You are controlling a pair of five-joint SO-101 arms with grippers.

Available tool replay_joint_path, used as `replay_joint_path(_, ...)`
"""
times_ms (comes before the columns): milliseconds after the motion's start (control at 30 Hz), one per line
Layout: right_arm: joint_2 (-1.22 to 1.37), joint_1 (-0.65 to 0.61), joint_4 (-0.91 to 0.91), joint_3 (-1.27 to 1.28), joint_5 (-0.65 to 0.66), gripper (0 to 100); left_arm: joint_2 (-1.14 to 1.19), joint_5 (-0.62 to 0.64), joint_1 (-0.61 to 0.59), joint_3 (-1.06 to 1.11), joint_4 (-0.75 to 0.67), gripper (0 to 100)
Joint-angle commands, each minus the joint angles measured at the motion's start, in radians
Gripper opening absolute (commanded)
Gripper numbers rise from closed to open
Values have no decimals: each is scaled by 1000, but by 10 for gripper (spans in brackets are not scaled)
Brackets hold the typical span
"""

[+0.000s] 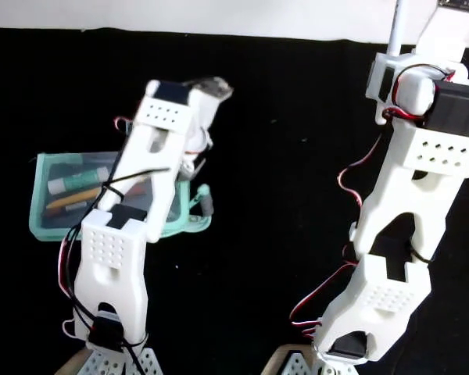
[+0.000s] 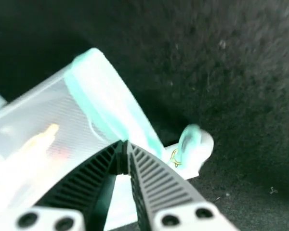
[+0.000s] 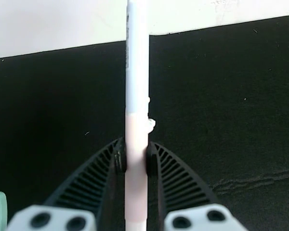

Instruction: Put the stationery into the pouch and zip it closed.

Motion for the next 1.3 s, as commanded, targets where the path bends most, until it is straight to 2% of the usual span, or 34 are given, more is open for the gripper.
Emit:
replay_joint_path(0, -39, 12, 10, 1, 2, 5, -107, -12, 27, -65, 26, 11)
replay_joint_path(67, -39, 12, 10, 1, 2, 5, -148, -28, 53, -30, 26, 12)
replay_joint_path(133, -39, 12, 10, 1, 2, 5, -194, -98, 68, 10, 26, 35)
replay_joint_path(267, -39, 12, 10, 1, 2, 5, -297, -359, 73, 99, 26, 80)
replay_joint_path(300, -39, 12, 10, 1, 2, 5, -318, -390, 74, 122, 26, 83)
replay_joint_path(433, -36, 12, 10, 1, 2, 5, -364, -391, 90, 226, 26, 102)
replay_joint_path(533, -36, 12, 10, 1, 2, 5, -364, -379, 110, 305, 26, 188)
replay_joint_path(633, -36, 12, 10, 1, 2, 5, -371, -279, 139, 329, 25, 263)
replay_joint_path(733, -35, 12, 10, 1, 2, 5, -361, -95, 160, 334, 14, 312)
replay_joint_path(833, -35, 12, 10, 1, 2, 5, -363, 104, 170, 369, -48, 328)
replay_joint_path(900, -35, 12, 10, 1, 2, 5, -361, 193, 182, 389, -71, 329)
replay_joint_path(1033, -35, 12, 10, 1, 2, 5, -361, 269, 214, 438, -100, 326)
replay_joint_path(1267, -35, 12, 10, 1, 2, 5, -361, 407, 211, 559, -252, 326)
